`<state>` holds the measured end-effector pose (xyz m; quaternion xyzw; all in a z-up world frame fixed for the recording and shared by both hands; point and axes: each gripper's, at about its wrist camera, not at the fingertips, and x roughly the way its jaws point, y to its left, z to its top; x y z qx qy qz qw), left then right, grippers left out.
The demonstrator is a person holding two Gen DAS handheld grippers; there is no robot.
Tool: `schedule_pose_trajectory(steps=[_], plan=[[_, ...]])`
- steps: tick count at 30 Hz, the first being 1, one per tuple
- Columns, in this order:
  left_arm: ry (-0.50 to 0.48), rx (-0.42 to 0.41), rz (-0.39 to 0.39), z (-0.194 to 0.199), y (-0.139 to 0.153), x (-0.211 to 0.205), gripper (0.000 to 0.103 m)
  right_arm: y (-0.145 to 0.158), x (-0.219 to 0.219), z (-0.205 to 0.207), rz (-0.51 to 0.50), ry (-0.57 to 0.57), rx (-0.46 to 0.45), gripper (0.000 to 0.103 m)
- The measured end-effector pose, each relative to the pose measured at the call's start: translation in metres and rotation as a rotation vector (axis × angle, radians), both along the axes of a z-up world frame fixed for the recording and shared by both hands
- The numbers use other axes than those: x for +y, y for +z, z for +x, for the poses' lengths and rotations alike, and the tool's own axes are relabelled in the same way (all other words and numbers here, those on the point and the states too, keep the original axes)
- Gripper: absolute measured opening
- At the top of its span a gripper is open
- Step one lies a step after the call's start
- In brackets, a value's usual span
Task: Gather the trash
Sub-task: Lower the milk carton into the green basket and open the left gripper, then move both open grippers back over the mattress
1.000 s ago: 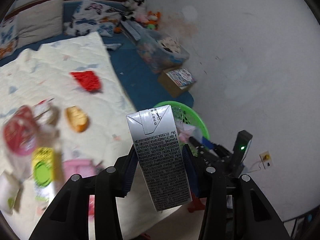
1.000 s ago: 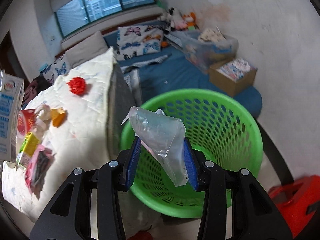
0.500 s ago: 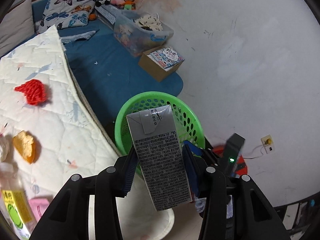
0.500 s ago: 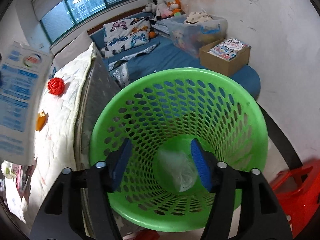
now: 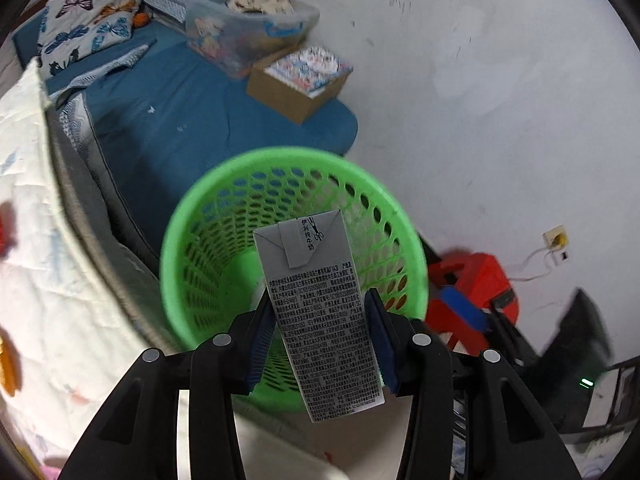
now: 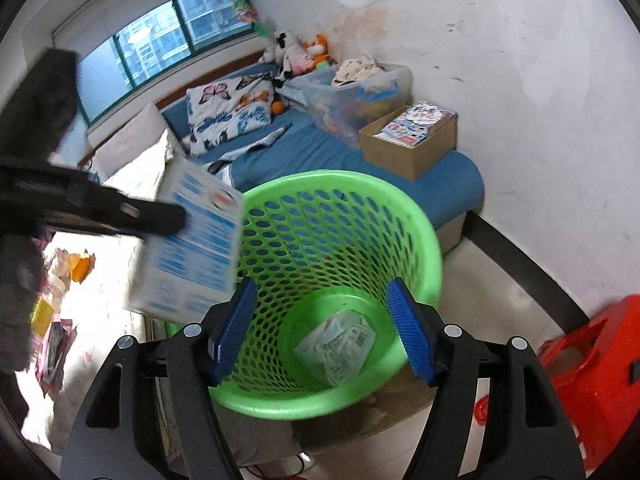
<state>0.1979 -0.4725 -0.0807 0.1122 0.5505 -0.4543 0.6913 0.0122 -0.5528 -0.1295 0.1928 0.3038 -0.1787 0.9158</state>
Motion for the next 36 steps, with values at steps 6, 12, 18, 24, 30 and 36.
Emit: schedule_pose_trajectory(steps=[6,12,18,24,30,36], plan=[[-0.025,-0.003,0.109,-0.009,-0.039,-0.025,0.044,-0.002,-0.002,-0.015,0.022,-0.029,-0.016,0.068],[-0.034,0.017,0.124,-0.013,-0.057,-0.036,0.057,-0.009,-0.003,-0.027,0.047,-0.054,-0.012,0.068],[-0.047,-0.045,0.098,-0.022,-0.041,-0.021,0.057,-0.005,0.003,-0.036,0.06,-0.047,-0.034,0.068],[-0.003,-0.123,0.019,-0.034,0.004,0.028,0.057,0.008,0.027,-0.043,0.038,-0.003,-0.05,0.068],[0.091,-0.179,-0.065,-0.044,0.04,0.094,0.057,0.026,0.061,-0.044,0.012,0.066,-0.075,0.071],[0.194,-0.251,-0.105,-0.056,0.058,0.169,0.06,0.042,0.103,-0.032,-0.009,0.171,-0.088,0.072]])
